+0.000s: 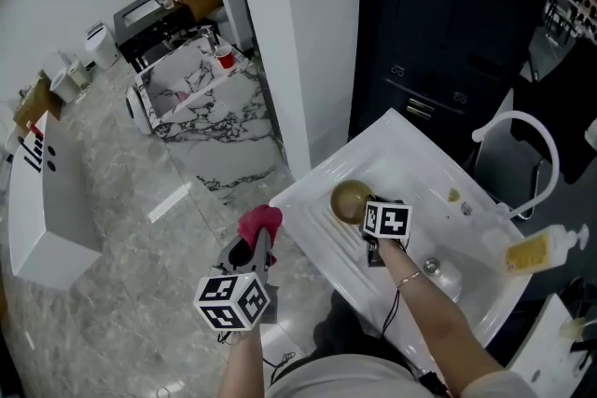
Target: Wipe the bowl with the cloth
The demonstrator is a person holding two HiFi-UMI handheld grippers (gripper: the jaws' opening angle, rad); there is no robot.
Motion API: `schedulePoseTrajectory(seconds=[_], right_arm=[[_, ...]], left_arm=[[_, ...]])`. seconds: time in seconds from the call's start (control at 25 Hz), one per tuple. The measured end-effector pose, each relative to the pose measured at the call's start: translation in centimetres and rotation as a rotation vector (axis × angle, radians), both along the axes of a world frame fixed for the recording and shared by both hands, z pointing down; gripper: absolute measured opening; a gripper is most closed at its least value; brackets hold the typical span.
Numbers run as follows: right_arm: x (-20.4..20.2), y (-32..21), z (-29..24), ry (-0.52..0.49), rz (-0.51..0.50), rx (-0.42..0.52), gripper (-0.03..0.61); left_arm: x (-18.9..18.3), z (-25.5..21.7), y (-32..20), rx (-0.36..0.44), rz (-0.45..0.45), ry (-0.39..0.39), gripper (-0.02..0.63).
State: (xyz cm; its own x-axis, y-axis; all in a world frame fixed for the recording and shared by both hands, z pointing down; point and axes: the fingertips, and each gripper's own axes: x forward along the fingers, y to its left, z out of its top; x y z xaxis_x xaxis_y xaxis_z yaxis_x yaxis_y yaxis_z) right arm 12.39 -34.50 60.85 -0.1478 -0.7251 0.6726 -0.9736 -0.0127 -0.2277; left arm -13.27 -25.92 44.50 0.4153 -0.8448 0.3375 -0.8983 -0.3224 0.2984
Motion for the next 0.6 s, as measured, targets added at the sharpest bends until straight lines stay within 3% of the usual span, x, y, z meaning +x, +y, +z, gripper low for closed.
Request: schedulePoseTrajectory(seconds=[0.36, 0.6], right_arm=[[-0.8, -0.2, 0.2, 0.042, -0.042, 0.006, 0.110], [-1.1, -0.6, -1.0, 0.097, -0.052, 0.065, 0.132]], left_arm=[[-0.7, 0.0, 0.1, -0.002, -0.005, 0.001, 0.043], [-1.3, -0.1, 0.4, -0.001, -0.001, 0.005, 0.043]])
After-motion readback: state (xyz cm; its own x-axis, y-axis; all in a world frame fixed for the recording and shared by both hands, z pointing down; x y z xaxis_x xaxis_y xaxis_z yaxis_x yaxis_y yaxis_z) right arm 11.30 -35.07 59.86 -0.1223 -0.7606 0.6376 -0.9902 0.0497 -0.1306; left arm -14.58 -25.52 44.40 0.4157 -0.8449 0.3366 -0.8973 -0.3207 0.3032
